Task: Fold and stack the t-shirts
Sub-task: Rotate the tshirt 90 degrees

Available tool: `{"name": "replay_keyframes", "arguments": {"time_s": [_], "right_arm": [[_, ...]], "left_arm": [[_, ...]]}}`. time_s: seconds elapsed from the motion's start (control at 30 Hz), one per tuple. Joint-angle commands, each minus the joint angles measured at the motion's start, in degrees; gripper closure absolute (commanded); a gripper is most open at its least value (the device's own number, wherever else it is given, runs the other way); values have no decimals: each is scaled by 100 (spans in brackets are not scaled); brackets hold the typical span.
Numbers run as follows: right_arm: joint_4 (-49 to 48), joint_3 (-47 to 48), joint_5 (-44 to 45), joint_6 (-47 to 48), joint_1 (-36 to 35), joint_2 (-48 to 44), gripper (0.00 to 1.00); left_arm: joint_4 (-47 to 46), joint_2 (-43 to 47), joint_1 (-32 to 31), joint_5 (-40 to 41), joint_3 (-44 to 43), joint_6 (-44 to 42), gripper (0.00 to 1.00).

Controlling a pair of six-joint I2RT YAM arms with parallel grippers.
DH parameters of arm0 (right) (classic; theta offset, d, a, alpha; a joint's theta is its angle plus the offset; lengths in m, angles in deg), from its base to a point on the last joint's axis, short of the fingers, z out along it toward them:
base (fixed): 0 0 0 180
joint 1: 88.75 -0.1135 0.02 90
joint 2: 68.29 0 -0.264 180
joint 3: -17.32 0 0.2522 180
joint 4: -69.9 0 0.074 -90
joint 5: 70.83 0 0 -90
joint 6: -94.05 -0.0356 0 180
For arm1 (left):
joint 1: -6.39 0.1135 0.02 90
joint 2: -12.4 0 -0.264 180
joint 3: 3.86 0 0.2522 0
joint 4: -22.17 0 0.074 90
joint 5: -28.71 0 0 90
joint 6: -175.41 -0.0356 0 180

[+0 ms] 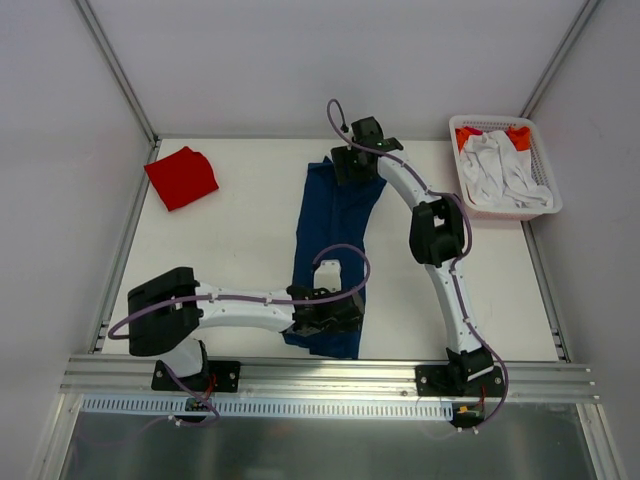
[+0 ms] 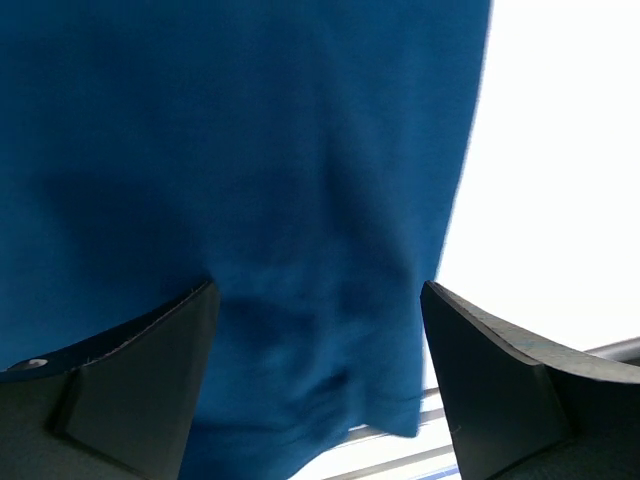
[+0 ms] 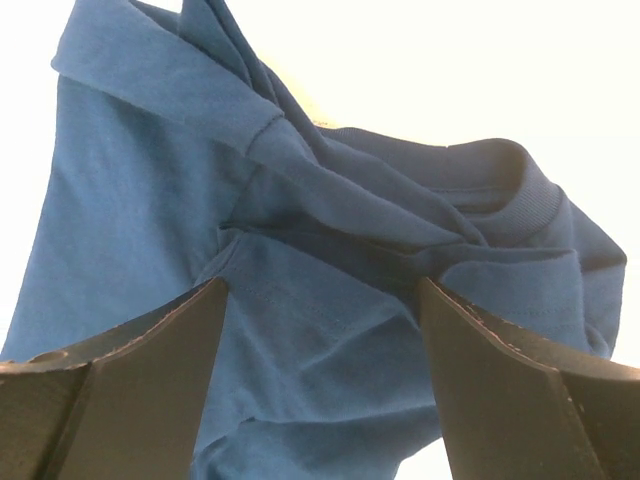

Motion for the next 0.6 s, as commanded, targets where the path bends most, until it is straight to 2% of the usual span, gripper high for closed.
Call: {"name": "replay_keyframes", "arguments": {"time_s": [0.0, 0.17, 0.3, 0.4, 0.57], "right_arm": [[-88, -26, -25, 99, 17, -791, 20], [87, -131, 159, 222, 17, -1405, 20], [158, -491, 274, 214, 17, -1967, 19], [272, -1009, 318, 73, -9, -2530, 20], [53, -2728, 844, -120, -228, -3559, 21]], "left_arm": [[1111, 710, -45, 776, -237, -544, 16], [1323, 1633, -36, 1524, -457, -1160, 14], [1455, 2073, -36, 1762, -563, -1494, 12], [1595, 2390, -27, 1928, -484, -1521, 11], [1807, 2926, 358, 1790, -10, -1328, 11]]}}
